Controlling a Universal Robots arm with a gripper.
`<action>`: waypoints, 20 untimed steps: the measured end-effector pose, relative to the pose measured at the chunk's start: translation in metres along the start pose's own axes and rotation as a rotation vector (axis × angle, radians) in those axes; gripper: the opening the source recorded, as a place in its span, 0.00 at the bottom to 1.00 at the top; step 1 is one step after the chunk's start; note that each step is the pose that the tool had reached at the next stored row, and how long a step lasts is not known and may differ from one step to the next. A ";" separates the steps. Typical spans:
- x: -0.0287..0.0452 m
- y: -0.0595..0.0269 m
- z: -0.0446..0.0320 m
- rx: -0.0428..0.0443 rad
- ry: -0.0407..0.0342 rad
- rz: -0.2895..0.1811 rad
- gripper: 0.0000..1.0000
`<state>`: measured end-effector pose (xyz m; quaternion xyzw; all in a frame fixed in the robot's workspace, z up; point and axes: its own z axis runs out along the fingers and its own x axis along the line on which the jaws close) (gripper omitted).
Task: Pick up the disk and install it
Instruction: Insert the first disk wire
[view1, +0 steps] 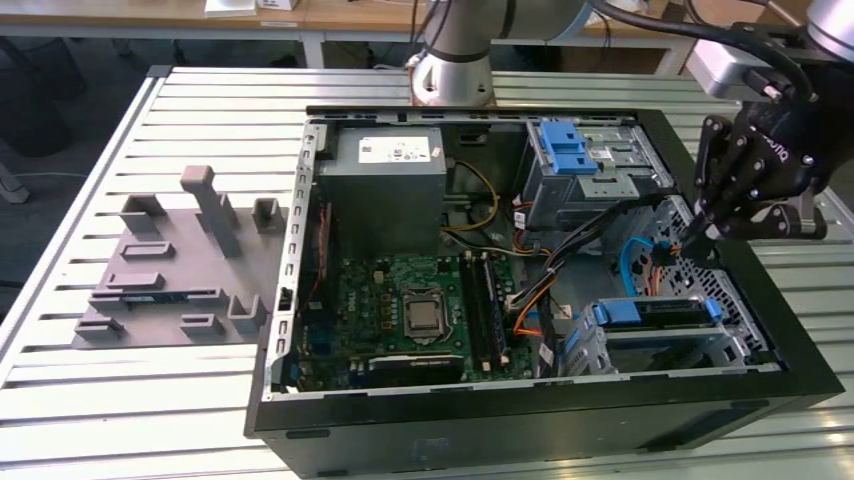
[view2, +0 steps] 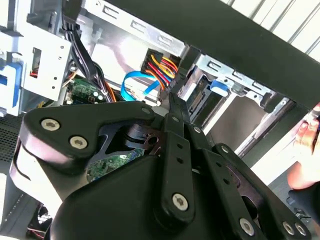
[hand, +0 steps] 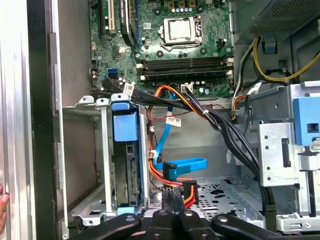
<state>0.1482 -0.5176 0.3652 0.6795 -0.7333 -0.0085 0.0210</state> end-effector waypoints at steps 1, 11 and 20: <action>-0.0012 -0.0013 0.0002 -0.0030 0.0006 0.000 0.17; -0.0050 -0.0052 0.0039 -0.0124 0.0124 0.055 0.25; -0.0089 -0.0059 0.0085 -0.0153 0.0155 0.111 0.25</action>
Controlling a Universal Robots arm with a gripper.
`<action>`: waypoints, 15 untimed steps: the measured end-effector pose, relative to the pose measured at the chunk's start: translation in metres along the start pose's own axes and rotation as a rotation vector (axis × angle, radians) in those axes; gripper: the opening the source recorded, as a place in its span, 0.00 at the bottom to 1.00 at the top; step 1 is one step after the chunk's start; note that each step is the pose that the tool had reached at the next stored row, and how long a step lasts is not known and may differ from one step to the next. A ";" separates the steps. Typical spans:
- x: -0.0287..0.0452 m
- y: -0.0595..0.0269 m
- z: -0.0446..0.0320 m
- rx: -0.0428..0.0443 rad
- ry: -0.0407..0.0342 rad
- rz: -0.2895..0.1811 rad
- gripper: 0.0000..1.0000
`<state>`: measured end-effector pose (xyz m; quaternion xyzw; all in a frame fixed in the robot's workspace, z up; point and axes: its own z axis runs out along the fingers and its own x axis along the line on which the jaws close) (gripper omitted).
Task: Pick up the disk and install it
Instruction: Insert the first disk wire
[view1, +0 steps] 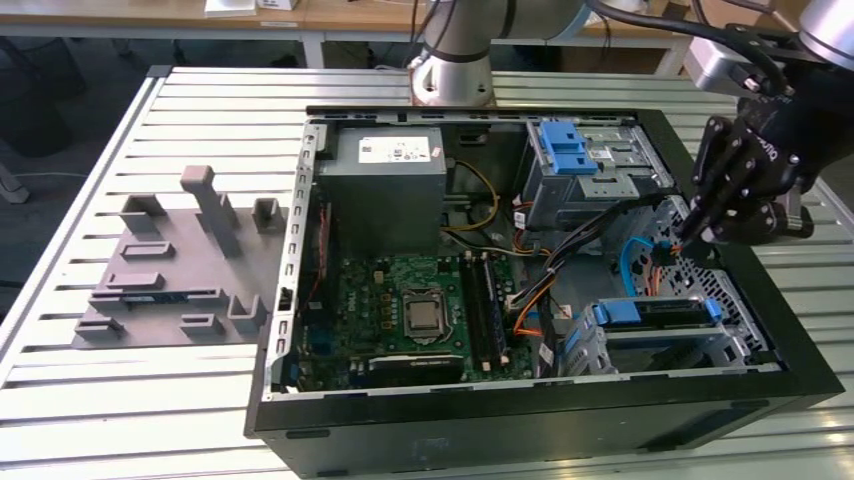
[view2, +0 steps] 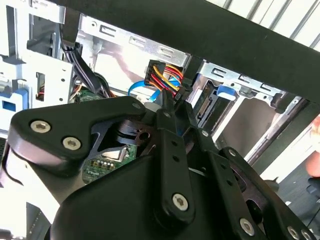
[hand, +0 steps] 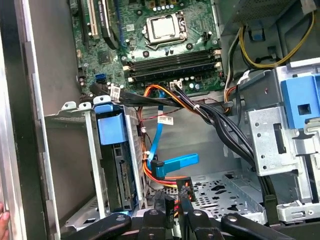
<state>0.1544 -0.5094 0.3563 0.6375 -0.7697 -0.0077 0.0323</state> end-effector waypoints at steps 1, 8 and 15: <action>-0.0006 -0.0002 0.0005 0.0002 0.0017 0.004 0.25; -0.0037 -0.0011 0.0021 0.0108 0.0577 0.016 0.17; -0.0018 0.0017 0.0022 0.0207 0.0976 0.001 0.16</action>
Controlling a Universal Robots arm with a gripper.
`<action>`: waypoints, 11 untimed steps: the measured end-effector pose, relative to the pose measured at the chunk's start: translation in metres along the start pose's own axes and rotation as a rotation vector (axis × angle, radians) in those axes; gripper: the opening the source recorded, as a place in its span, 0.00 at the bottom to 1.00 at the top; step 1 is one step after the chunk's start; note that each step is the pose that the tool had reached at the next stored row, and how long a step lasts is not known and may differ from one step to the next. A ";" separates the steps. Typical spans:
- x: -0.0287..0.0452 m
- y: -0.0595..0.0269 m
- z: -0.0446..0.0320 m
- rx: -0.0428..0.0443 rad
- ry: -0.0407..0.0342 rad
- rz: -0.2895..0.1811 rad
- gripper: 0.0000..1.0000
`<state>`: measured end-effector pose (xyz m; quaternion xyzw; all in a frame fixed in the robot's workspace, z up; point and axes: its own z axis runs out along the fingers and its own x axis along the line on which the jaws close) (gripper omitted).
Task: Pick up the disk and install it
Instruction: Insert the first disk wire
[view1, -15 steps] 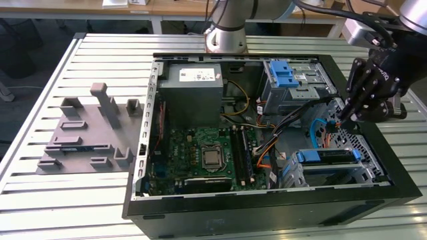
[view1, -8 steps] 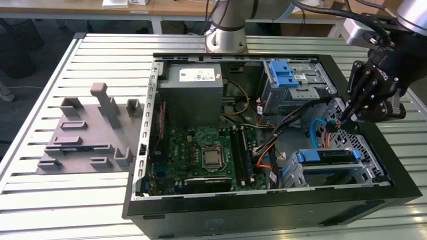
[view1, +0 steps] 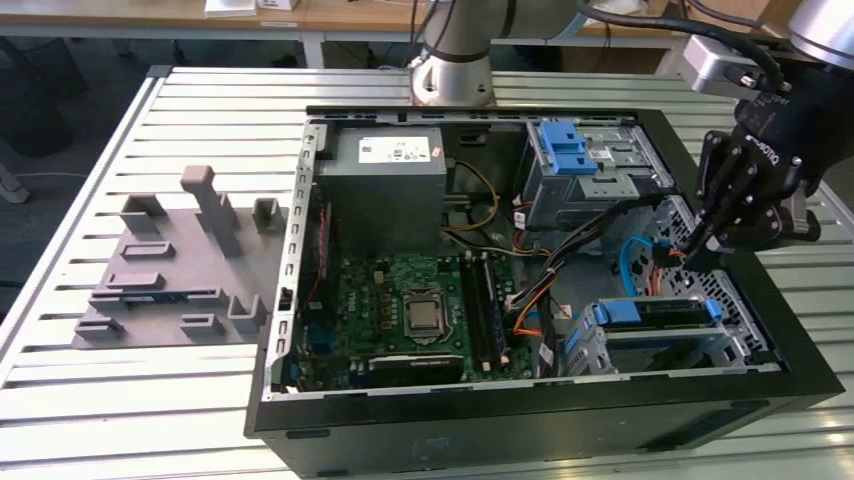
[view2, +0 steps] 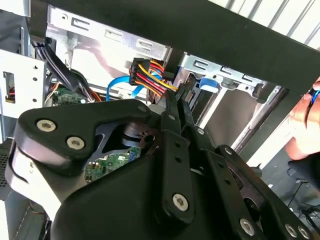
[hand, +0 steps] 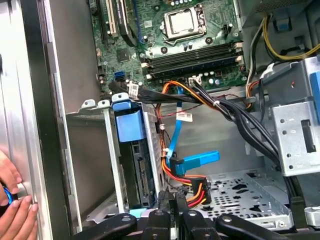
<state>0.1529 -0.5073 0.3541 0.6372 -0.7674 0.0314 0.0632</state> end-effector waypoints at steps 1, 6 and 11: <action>0.0003 0.0005 0.0001 0.0002 -0.0008 0.000 0.16; 0.0007 0.0010 0.0002 -0.0015 -0.0058 -0.001 0.17; 0.0002 -0.0014 0.0004 -0.0173 -0.0029 -0.003 0.24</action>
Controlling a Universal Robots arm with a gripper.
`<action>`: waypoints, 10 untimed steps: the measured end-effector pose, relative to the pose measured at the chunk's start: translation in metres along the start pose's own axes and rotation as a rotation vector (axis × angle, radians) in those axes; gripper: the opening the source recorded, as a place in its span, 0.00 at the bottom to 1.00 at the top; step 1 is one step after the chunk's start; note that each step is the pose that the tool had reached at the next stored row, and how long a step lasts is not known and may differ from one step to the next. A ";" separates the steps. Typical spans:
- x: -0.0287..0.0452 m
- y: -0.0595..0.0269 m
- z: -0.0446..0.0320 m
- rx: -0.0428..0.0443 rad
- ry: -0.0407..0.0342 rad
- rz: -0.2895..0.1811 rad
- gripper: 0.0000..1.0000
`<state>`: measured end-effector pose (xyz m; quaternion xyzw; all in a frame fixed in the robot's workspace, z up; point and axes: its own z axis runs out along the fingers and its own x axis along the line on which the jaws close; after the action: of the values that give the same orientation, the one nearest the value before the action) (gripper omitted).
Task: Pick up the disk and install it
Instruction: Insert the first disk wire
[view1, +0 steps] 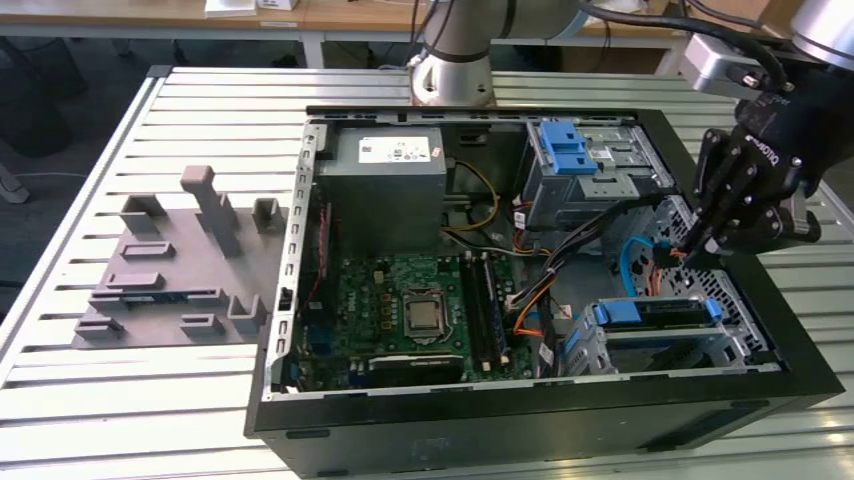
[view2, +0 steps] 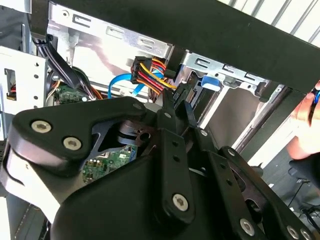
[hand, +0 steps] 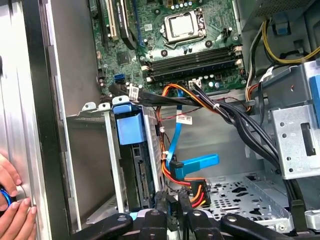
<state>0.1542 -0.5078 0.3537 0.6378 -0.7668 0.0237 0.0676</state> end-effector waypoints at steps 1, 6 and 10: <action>-0.0001 -0.0002 0.0002 -0.0015 0.0003 0.000 0.22; 0.0007 0.0010 0.0006 0.0005 0.0008 -0.010 0.16; 0.0027 0.0047 0.0011 0.0063 0.0007 -0.022 0.16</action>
<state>0.1491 -0.5098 0.3532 0.6465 -0.7597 0.0256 0.0661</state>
